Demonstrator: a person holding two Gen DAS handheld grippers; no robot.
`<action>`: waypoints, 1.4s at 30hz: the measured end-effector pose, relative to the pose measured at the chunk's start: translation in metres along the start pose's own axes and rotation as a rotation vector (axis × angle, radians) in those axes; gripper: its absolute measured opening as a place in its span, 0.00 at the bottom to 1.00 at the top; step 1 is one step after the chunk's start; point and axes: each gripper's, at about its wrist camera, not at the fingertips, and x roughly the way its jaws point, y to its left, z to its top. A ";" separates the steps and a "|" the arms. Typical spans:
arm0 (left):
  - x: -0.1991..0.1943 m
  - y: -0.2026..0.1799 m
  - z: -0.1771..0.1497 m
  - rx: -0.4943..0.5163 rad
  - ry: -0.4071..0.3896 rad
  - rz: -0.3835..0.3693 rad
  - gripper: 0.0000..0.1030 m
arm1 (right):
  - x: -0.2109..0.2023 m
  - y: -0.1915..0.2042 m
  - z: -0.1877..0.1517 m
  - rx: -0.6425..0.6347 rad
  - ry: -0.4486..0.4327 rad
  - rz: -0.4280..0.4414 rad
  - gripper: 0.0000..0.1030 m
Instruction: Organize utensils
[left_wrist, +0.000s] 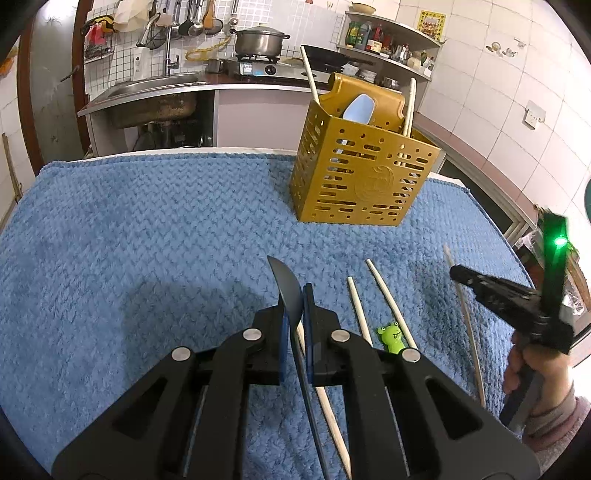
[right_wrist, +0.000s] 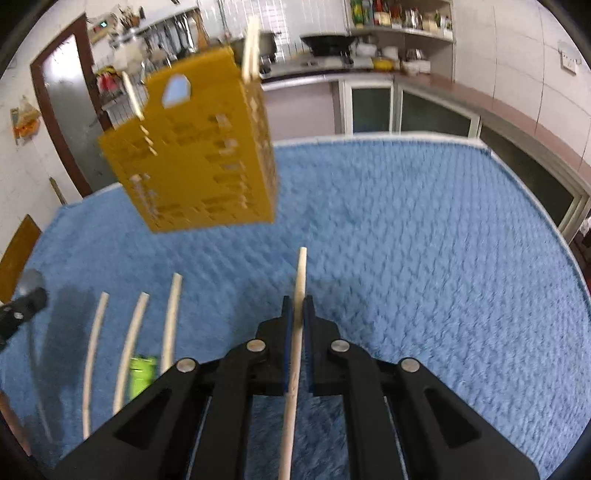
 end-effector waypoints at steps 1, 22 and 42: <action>0.001 0.001 0.000 0.000 0.002 0.000 0.05 | 0.005 -0.001 -0.001 0.002 0.009 -0.003 0.06; 0.014 0.003 -0.010 -0.003 0.033 0.002 0.05 | 0.025 0.001 0.010 -0.049 0.099 -0.014 0.08; 0.019 0.003 -0.013 -0.002 0.052 0.010 0.05 | 0.034 0.009 0.018 -0.072 0.131 -0.067 0.24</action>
